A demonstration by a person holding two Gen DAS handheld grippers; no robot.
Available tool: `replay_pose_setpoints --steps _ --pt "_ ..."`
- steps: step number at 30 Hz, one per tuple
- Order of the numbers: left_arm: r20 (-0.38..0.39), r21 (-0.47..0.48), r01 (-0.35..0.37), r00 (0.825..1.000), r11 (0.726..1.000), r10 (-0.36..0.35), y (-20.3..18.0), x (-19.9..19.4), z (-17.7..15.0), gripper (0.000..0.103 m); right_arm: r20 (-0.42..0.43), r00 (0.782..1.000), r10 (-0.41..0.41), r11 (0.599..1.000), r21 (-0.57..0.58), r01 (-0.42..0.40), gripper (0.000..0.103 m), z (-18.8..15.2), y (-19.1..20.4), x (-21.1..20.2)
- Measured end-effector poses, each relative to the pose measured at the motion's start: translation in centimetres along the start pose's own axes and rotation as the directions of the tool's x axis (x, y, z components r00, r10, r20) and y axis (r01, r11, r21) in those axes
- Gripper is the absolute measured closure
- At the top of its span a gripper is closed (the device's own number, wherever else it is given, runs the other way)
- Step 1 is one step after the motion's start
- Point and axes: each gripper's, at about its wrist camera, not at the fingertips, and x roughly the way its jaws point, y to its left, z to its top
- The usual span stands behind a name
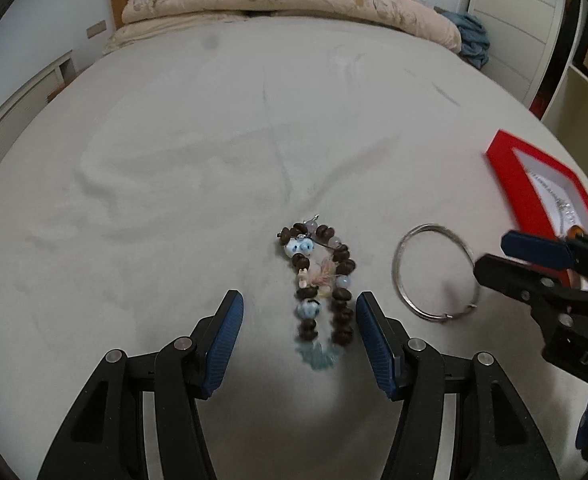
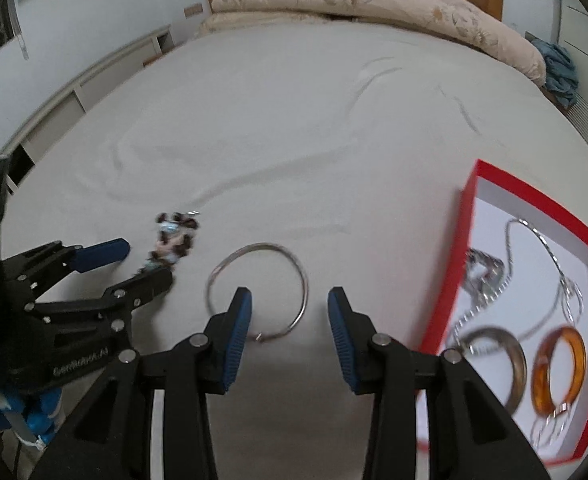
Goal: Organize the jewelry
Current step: 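Grasp the beaded bracelet with the left tool while the right tool grasps the silver bangle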
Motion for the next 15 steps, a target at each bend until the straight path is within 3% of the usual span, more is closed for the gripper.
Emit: replay_pose_setpoints --steps 7,13,15 --pt "0.037 0.011 0.015 0.999 1.0 -0.015 0.8 0.3 -0.2 0.05 -0.059 0.996 -0.062 0.996 -0.073 0.057 0.075 1.4 0.9 3.7" --pt "0.051 -0.004 0.046 0.998 0.999 -0.046 2.5 0.3 0.3 0.071 -0.03 0.996 -0.089 0.988 -0.128 0.084 0.094 2.2 2.3 5.5" --pt "0.055 -0.005 0.046 0.997 0.999 -0.046 3.0 0.3 0.4 0.082 -0.012 0.995 -0.1 0.985 -0.145 0.097 0.098 2.3 2.7 5.7"
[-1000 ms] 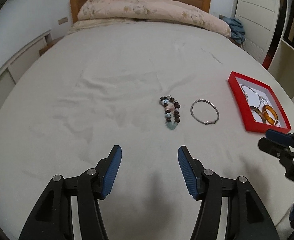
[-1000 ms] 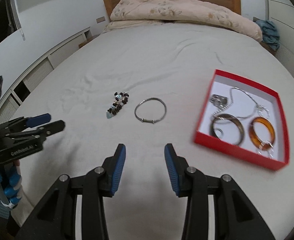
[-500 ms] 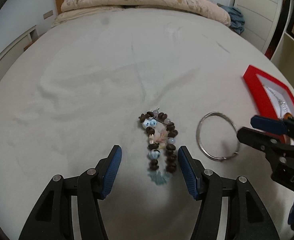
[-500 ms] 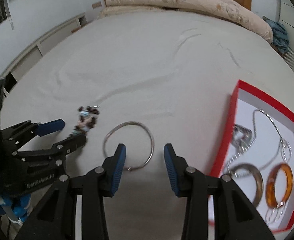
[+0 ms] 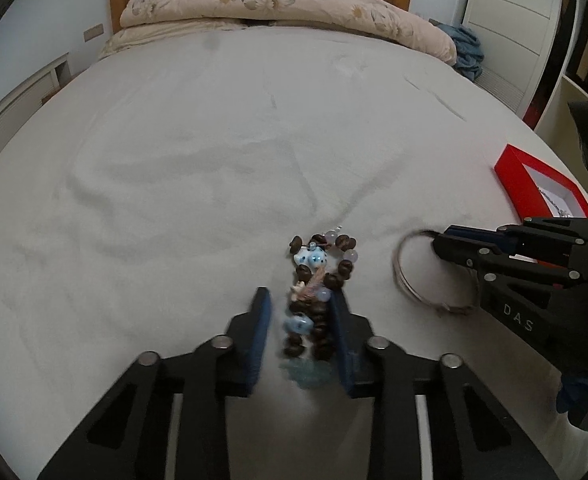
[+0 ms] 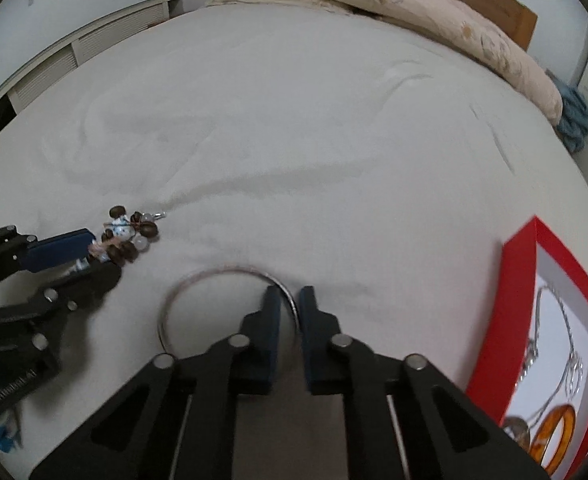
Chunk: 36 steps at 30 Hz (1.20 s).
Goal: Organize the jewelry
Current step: 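Grasp the beaded bracelet with the left tool while the right tool grasps the silver bangle, then carry the bracelet and bangle into the red box and lower them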
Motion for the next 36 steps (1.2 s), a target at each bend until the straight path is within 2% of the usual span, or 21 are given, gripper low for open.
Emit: replay_pose_setpoints --steps 3,8,15,22,29,36 --pt "0.004 -0.013 0.013 1.0 1.0 -0.013 0.6 -0.1 0.2 0.084 0.03 1.0 -0.006 1.0 0.011 0.005 0.099 0.0 0.2 0.0" --pt "0.02 -0.016 -0.012 1.0 1.0 0.013 1.0 -0.9 0.1 0.085 0.084 0.996 -0.012 1.0 0.022 0.011 0.1 -0.5 0.3 -1.7" --pt "0.037 -0.025 -0.039 0.999 0.999 0.04 0.8 -3.0 0.1 0.085 0.163 0.987 -0.013 0.999 0.032 0.008 0.099 -0.4 0.7 -6.1" --pt "0.088 0.0 -0.023 0.996 1.0 0.023 -1.7 -6.0 1.7 0.085 0.235 0.971 -0.043 0.998 0.061 0.029 0.099 -0.3 -0.8 -12.2" --pt "0.126 0.062 0.045 0.991 0.997 -0.052 -6.8 -7.9 3.7 0.085 0.261 0.958 -0.119 0.986 0.146 0.082 0.099 -1.7 -6.6 -17.1" --pt "0.108 0.138 0.138 0.982 0.981 -0.154 -14.2 -7.1 4.9 0.085 0.224 0.954 -0.2 0.958 0.25 0.142 0.099 -4.4 -13.6 -18.2"
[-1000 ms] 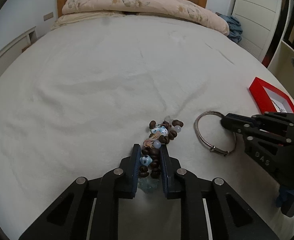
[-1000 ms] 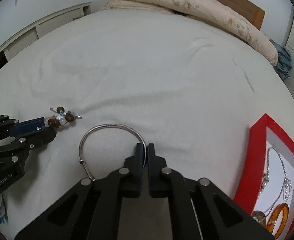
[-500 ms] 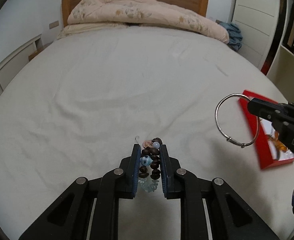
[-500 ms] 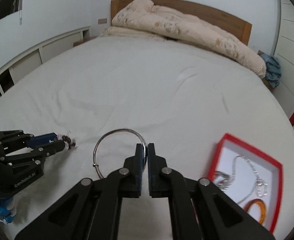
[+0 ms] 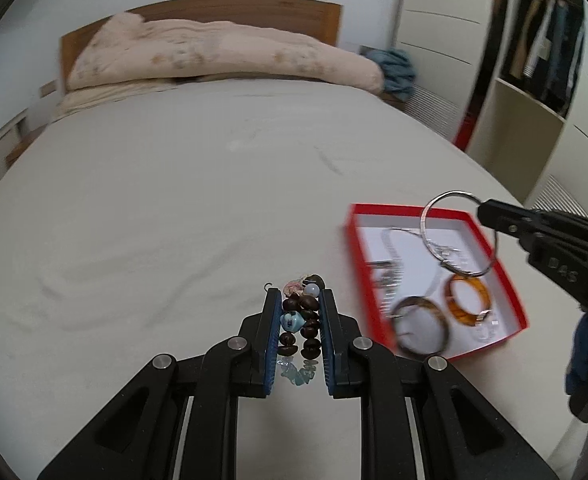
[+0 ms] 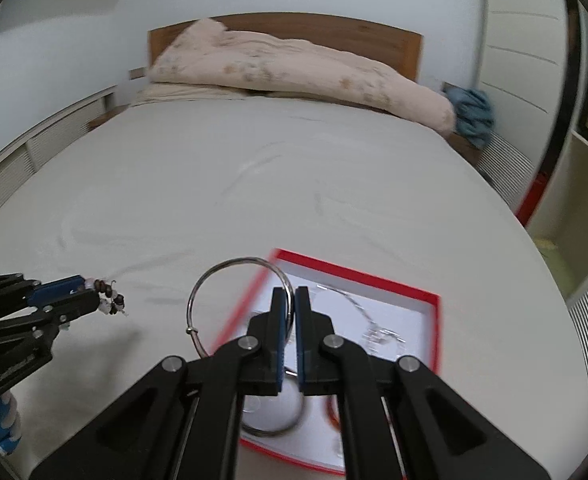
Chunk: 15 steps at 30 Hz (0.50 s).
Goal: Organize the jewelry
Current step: 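Carry the bracelet and bangle into the red box and lower them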
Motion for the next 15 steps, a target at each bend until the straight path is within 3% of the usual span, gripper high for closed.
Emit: replay_pose_setpoints --steps 7,15 --pt "-0.037 0.051 0.059 0.998 0.997 -0.057 -5.6 3.2 0.2 0.085 -0.041 0.998 -0.041 0.996 0.079 0.044 0.099 -2.8 -5.1 2.1" --pt "-0.072 0.081 0.066 0.996 0.995 -0.061 -7.9 5.6 -0.8 0.085 -0.064 0.997 -0.038 0.99 0.132 0.046 0.099 -5.3 -8.1 4.2"
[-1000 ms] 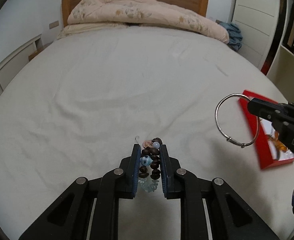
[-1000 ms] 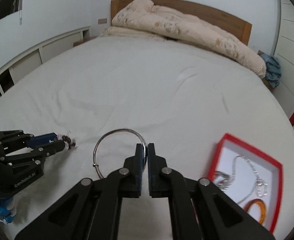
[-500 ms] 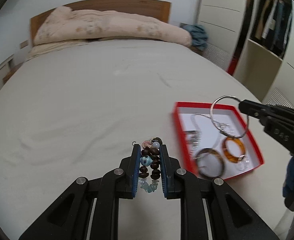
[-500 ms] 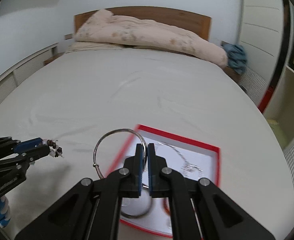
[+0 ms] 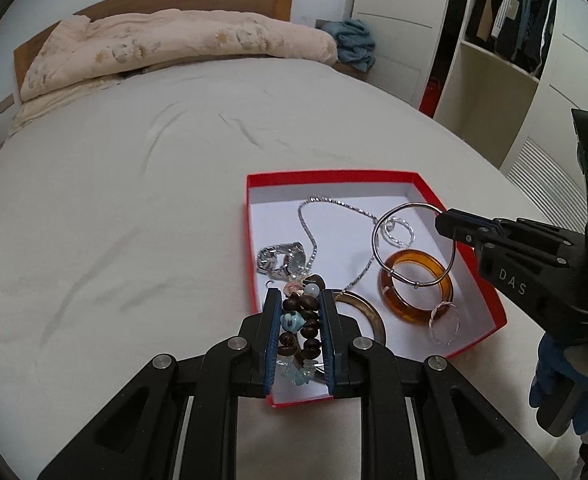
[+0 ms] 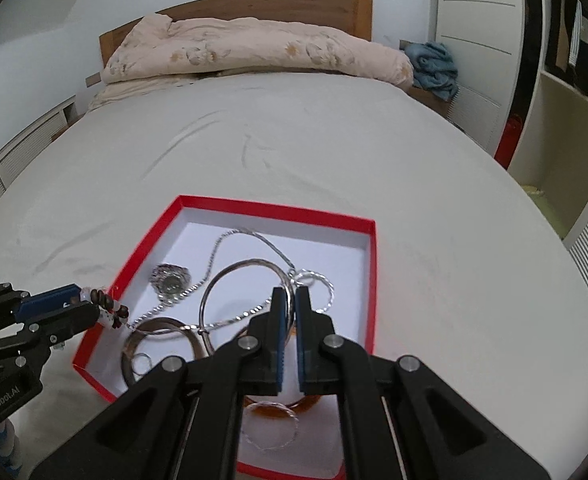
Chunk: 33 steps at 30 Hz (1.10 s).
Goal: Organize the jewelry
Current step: 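Carry the bracelet and bangle into the red box and lower them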
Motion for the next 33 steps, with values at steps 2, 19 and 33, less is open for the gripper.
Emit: replay_pose_setpoints --steps 2,19,33 --pt "-0.004 0.005 -0.002 1.0 1.0 0.002 -0.2 0.4 -0.1 0.085 0.001 1.0 0.003 1.0 0.01 -0.003 0.099 -0.3 -0.5 0.2" --pt "0.008 0.048 -0.016 1.0 0.999 0.016 -1.9 1.9 1.2 0.085 0.046 0.999 0.019 1.0 0.013 -0.02 0.099 1.6 -1.6 1.0" --pt "0.042 0.082 -0.042 0.998 0.996 0.038 -2.4 2.2 3.8 0.085 0.095 0.995 0.031 0.999 0.006 -0.032 0.099 3.8 -2.9 0.5"
